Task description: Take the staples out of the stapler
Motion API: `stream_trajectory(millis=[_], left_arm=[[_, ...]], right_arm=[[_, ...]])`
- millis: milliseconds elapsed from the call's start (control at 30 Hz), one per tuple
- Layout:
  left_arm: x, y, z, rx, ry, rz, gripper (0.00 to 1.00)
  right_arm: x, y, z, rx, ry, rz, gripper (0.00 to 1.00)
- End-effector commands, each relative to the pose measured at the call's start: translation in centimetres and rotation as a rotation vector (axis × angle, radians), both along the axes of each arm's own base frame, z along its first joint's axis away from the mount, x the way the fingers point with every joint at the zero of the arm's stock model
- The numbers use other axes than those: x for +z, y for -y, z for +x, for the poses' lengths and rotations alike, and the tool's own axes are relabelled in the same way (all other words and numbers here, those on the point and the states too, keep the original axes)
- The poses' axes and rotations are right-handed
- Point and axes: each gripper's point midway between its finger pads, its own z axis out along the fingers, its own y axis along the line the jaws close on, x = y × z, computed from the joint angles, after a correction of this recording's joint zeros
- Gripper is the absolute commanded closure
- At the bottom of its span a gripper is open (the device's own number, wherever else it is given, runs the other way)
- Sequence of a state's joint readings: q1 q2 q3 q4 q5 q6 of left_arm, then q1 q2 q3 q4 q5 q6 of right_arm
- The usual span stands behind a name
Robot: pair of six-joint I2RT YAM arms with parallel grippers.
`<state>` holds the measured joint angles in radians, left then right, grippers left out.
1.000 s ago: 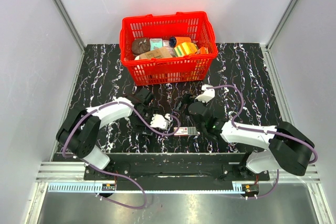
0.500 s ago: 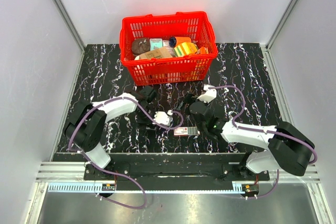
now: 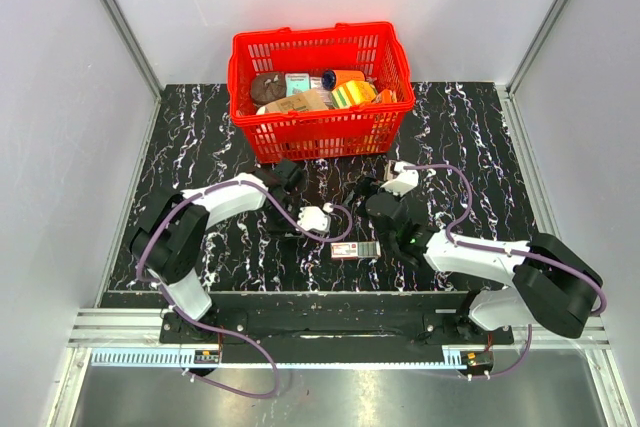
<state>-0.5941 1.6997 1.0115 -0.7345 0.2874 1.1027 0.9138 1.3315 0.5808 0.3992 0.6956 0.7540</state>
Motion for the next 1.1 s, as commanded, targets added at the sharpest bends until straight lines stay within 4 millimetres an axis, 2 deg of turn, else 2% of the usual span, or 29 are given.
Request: stream_trajectory(millis=[0,167,533,633,800,867,1067], left_arm=[[-1.8,0.4,0.7,0.06,-0.001,0.007,0.61],[-2.6,0.2,0.5,0.13,-0.032,0.025,0.68],[-2.6,0.2,0.8,0.22,-0.046,0.022,0.73],[-2.9,-0.1,0.6,0.243,-0.055,0.026,0.68],[-2.9,-0.2,0.7,0.252,-0.043,0.026,0.47],[-2.8,-0.3,0.8,0.251,-0.04,0.03,0.43],[-2.1,-0.3,0.4,0.211,-0.051,0.032,0.38]], right_arm=[[1.9,-0.1,0.2,-0.015,0.04,0.076,0.15],[1.7,0.0,0.1,-0.016,0.039,0.08,0.15],[1.7,0.1,0.2,-0.016,0.038,0.09,0.16],[1.6,0.3,0.2,-0.019,0.035,0.094,0.16],[1.7,0.2,0.3,-0.013,0.033,0.095,0.16],[1.5,0.2,0.3,-0.012,0.032,0.095,0.16],[1.5,0.6,0.3,-0.023,0.029,0.106,0.17]])
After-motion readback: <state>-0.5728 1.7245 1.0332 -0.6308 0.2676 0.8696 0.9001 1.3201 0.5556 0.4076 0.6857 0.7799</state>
